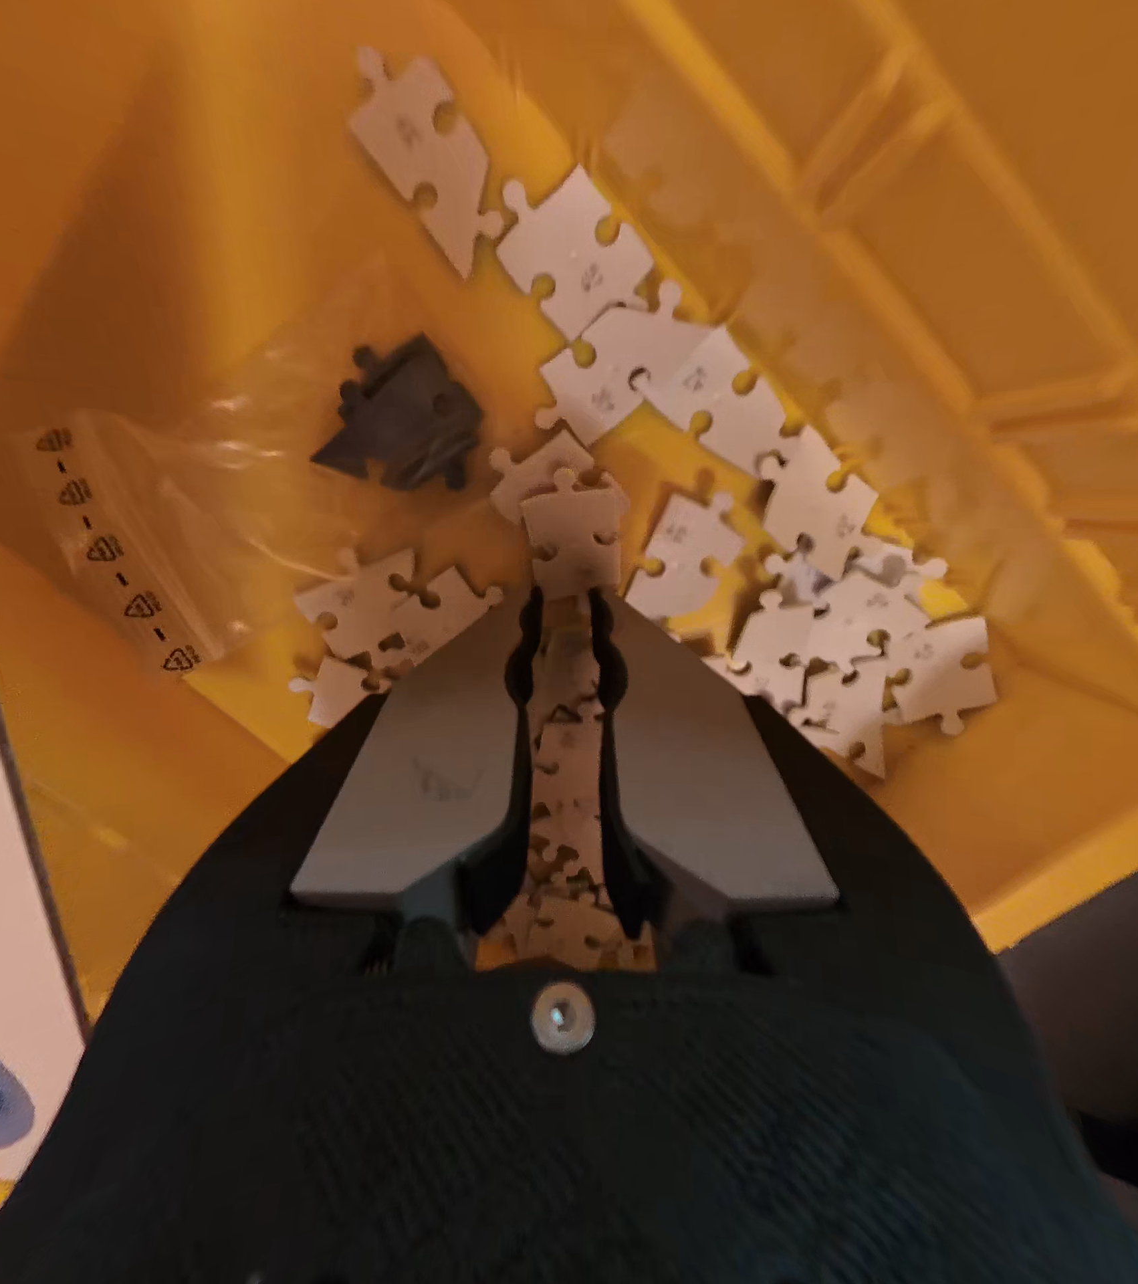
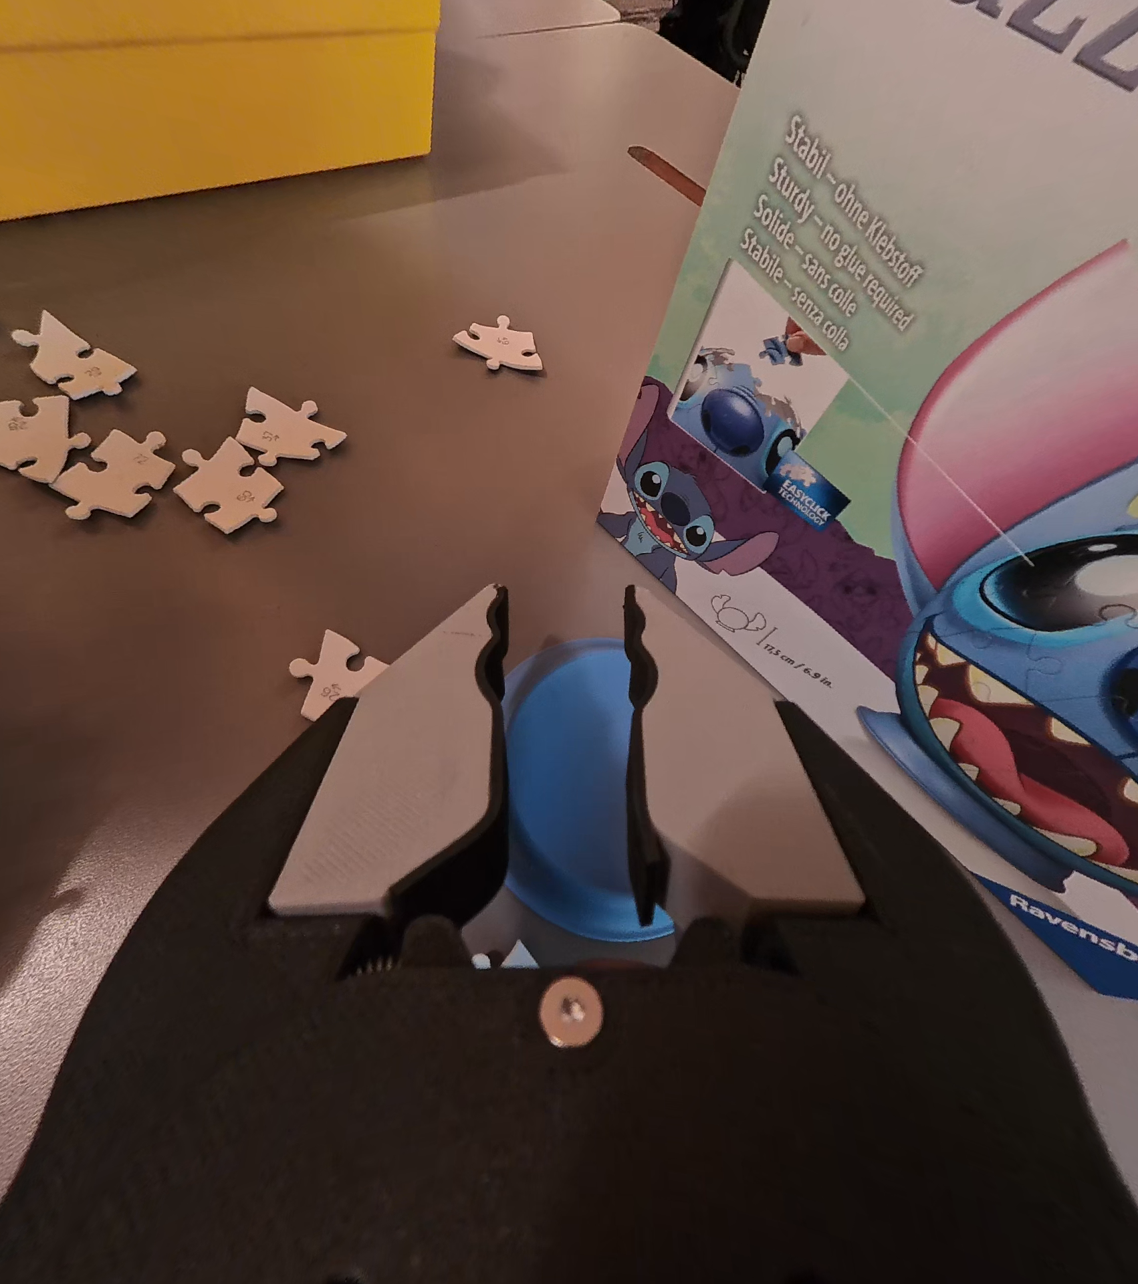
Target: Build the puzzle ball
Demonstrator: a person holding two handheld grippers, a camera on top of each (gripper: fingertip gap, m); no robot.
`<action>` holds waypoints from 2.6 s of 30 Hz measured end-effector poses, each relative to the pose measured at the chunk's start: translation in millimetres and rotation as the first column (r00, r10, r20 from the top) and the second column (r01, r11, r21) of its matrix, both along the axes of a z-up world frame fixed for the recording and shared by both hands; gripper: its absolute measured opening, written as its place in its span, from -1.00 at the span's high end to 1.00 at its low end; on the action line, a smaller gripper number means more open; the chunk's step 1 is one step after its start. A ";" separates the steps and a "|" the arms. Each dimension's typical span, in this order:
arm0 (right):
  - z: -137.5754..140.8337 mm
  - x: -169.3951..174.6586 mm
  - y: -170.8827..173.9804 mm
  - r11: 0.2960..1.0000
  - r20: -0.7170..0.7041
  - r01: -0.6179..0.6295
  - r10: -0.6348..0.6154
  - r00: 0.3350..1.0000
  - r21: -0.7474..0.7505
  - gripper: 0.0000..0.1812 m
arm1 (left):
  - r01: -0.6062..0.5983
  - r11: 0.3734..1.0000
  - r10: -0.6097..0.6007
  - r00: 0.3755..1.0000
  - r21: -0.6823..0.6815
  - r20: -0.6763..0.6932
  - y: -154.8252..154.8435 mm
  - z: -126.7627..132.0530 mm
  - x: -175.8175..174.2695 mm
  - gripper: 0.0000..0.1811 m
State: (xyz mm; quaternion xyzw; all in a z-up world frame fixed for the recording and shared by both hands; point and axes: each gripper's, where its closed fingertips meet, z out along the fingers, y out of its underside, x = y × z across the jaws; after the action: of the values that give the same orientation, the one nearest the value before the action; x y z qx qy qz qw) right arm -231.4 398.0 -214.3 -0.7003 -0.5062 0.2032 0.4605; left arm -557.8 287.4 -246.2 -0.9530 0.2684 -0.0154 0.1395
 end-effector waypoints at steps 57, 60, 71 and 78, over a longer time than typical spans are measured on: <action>-2.0 -1.0 -1.0 1.000 0.018 -0.004 0.004 1.000 0.007 0.67 | 0.241 0.957 -0.233 0.970 -0.163 0.063 -50.4 2.3 21.4 0.92; -2.0 -1.1 -1.1 1.000 0.018 -0.004 0.004 1.000 0.008 0.67 | 0.174 0.973 -0.171 0.985 -0.149 0.030 -39.8 0.7 12.6 1.00; -2.1 -1.0 -1.0 1.000 0.018 -0.005 0.005 1.000 0.007 0.67 | 0.232 0.955 -0.217 0.971 -0.186 0.099 -55.6 11.6 13.6 0.76; -2.0 -0.8 -0.6 1.000 0.018 -0.002 0.002 1.000 0.005 0.67 | 0.278 0.931 -0.271 0.960 -0.235 0.065 -67.1 2.6 11.0 0.81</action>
State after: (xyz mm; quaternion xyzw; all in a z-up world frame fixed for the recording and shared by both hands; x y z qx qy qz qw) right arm -232.1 397.3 -216.3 -0.7004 -0.5116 0.1959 0.4575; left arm -546.8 220.3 -243.6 -0.9156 0.3928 -0.0822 0.0229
